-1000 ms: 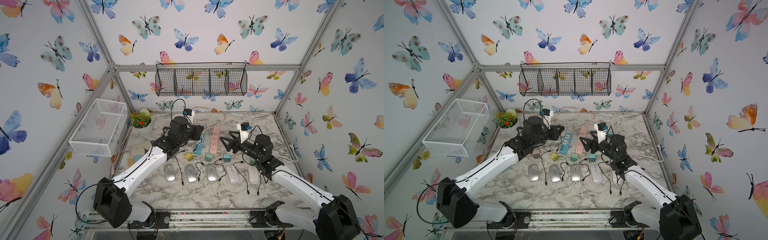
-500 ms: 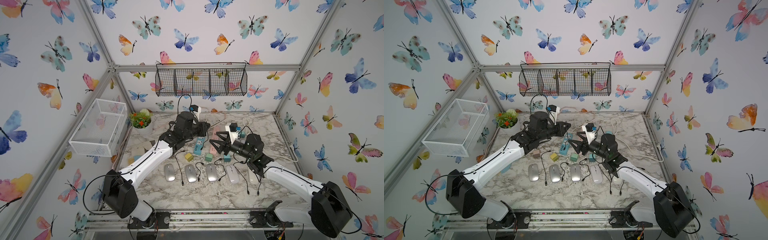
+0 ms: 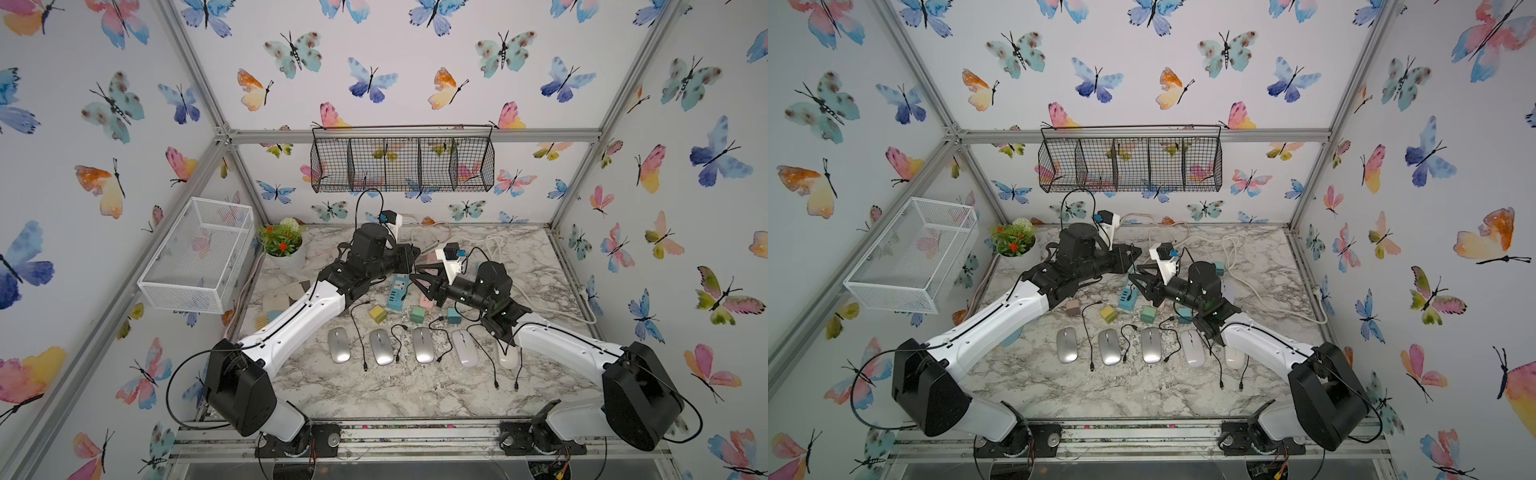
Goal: Unplug the wireless mouse
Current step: Place the power cord at the center of the board.
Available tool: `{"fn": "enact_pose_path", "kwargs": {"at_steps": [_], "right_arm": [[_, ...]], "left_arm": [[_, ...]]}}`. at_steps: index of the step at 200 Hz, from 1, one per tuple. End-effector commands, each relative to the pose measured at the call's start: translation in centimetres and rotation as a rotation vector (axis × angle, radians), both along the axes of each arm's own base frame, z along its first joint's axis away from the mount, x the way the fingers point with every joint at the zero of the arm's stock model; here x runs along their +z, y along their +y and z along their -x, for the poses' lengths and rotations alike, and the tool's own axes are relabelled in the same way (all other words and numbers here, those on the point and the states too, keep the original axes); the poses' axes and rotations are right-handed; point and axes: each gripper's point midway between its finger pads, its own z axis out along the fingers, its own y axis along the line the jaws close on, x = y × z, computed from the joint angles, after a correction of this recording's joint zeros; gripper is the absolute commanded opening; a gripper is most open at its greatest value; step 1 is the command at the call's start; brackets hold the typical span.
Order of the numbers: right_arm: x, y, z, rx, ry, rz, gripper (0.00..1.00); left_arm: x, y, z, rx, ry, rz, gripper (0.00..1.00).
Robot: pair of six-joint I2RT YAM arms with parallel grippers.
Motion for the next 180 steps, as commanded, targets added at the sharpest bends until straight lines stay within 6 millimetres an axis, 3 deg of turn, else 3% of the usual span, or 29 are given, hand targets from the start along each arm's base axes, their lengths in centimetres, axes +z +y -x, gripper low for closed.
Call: {"fn": "enact_pose_path", "kwargs": {"at_steps": [1,61,95,122,152,180], "right_arm": [[1.8,0.7,0.4,0.026,-0.039,-0.033,0.29],[1.8,0.6,0.5,0.006,-0.036,-0.03,0.02],[1.6,0.4,0.0,-0.024,-0.016,-0.023,0.01],[1.0,-0.8,-1.0,-0.123,0.0,-0.001,0.01],[-0.8,-3.9,-3.0,-0.332,0.063,0.125,0.01],[-3.1,-6.7,-4.8,-0.461,0.142,0.32,0.01]], "left_arm": [[1.3,0.4,0.7,-0.008,-0.024,0.004,0.0],[0.8,0.6,0.9,-0.004,-0.019,-0.004,0.0],[0.8,0.9,0.8,0.009,-0.025,-0.006,0.0],[0.3,2.4,1.1,0.059,-0.032,-0.024,0.37],[-0.5,6.0,1.9,0.163,-0.067,-0.059,0.73],[-2.6,9.2,3.2,0.238,-0.068,-0.128,0.88]]}}
